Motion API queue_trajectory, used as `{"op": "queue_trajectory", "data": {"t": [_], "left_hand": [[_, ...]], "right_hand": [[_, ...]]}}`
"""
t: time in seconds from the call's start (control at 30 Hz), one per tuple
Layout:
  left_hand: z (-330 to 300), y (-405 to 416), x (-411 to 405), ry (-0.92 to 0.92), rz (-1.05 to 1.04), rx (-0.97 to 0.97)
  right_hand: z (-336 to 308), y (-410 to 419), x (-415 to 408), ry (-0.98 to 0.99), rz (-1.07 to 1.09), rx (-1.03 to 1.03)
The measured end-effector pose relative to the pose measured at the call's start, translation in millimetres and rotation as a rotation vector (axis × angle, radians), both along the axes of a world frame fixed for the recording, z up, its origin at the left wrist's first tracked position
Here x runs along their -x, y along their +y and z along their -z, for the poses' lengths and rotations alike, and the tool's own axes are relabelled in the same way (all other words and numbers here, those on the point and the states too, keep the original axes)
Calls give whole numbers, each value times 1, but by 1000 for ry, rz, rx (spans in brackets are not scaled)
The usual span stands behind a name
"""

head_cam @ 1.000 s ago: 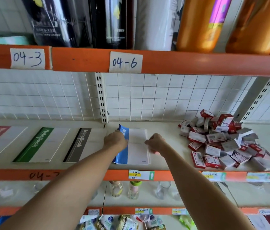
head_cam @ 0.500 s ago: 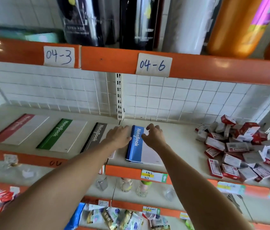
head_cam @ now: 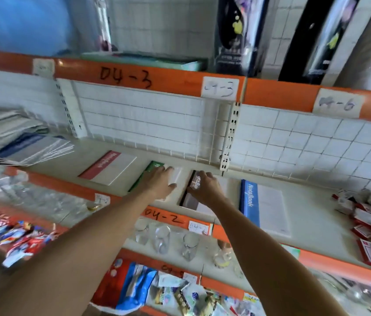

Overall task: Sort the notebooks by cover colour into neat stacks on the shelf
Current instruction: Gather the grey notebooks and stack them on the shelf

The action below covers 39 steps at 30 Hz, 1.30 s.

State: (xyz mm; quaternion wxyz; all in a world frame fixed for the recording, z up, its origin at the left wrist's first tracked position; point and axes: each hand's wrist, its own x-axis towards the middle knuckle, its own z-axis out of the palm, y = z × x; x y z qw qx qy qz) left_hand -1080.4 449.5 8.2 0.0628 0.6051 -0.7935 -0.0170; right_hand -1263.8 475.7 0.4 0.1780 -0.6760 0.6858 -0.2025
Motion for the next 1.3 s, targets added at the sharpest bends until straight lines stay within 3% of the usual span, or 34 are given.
{"op": "queue_trajectory", "data": {"t": [0.5,0.8,1.3], "left_hand": [[-15,50,-265,9,-123,-10],[-14,74,-390,23,-263,-15],[-7,-14,-553,-79,-347,-69]], "right_hand": [[-3,17,-276,71,-158,-26],[1,15,-390,69,-238,-46],[5,-87,-565,-19,-324,-40]]}}
